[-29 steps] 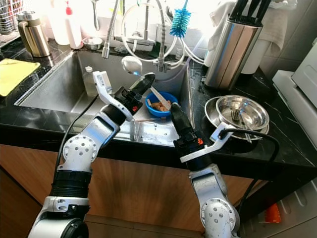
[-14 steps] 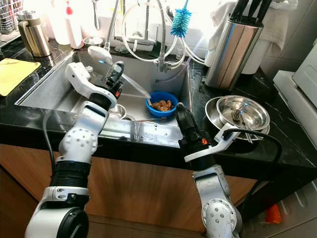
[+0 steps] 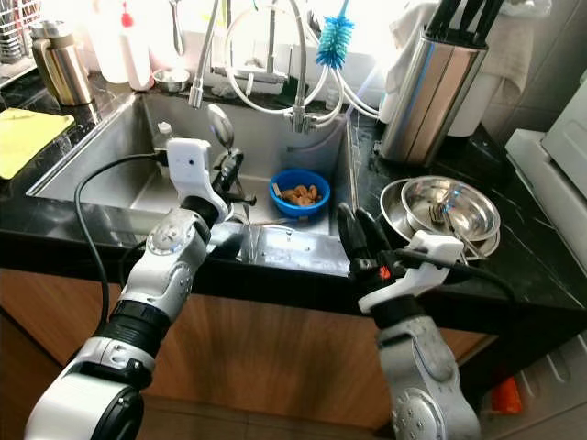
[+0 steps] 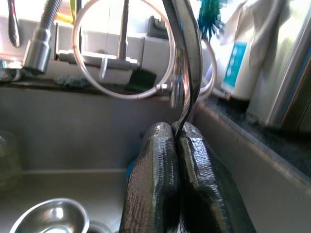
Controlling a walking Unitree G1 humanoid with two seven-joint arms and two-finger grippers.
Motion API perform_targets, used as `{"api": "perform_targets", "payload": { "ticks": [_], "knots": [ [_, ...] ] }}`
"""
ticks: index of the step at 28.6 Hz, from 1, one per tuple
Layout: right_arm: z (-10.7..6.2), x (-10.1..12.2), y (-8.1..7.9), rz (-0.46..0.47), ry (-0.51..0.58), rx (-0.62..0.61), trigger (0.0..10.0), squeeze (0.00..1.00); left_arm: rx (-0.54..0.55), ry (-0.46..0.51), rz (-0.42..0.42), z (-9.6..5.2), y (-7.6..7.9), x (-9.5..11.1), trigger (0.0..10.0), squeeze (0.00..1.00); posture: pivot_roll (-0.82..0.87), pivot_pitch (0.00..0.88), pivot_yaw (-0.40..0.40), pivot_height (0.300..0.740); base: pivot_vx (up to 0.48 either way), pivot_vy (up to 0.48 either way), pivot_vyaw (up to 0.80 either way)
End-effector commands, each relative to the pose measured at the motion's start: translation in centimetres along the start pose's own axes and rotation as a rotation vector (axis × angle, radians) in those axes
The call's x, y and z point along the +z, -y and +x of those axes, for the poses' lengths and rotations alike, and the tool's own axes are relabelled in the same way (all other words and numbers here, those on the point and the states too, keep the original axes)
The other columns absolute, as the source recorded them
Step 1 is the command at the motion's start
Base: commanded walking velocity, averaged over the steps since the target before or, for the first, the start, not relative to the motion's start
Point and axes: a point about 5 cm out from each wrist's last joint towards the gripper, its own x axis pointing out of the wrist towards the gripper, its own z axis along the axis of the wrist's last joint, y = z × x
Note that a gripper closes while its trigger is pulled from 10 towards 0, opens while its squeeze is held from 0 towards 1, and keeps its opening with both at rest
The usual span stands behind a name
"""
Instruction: Kitchen organization
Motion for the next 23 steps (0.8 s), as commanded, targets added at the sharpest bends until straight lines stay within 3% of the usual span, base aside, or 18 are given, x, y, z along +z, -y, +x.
{"api": "perform_targets", "payload": {
  "ticks": [1,5,11,19,23],
  "knots": [
    [0.0,0.5,-0.4,-0.035,0.020,0.005,10.0,0.00,-0.029,0.030,0.030,0.5,0.7,0.6,10.0,0.00,0.08,0.000,-0.077,0.740,0.000,0.000,0.00],
    [-0.5,0.6,-0.2,-0.082,0.020,-0.069,10.0,0.00,-0.009,-0.049,0.139,1.1,-0.2,-0.5,10.0,0.00,0.08,0.000,-0.070,0.740,0.000,0.000,0.00],
    [-0.8,0.1,-0.4,-0.114,-0.003,-0.085,10.0,0.00,-0.029,-0.170,0.267,1.9,0.0,-1.6,10.0,0.00,0.07,0.014,-0.064,0.740,0.000,0.000,0.00],
    [-0.8,-0.1,-0.5,-0.121,-0.007,-0.102,10.0,0.00,-0.030,-0.237,0.275,2.5,0.6,-2.1,10.0,0.00,0.07,0.023,-0.058,0.740,0.000,0.000,0.00],
    [-0.7,-0.1,-0.5,-0.122,-0.006,-0.106,10.0,0.00,-0.045,-0.289,0.227,3.1,1.3,-1.9,10.0,0.00,0.07,0.028,-0.057,0.740,0.000,0.000,0.00]
  ]
}}
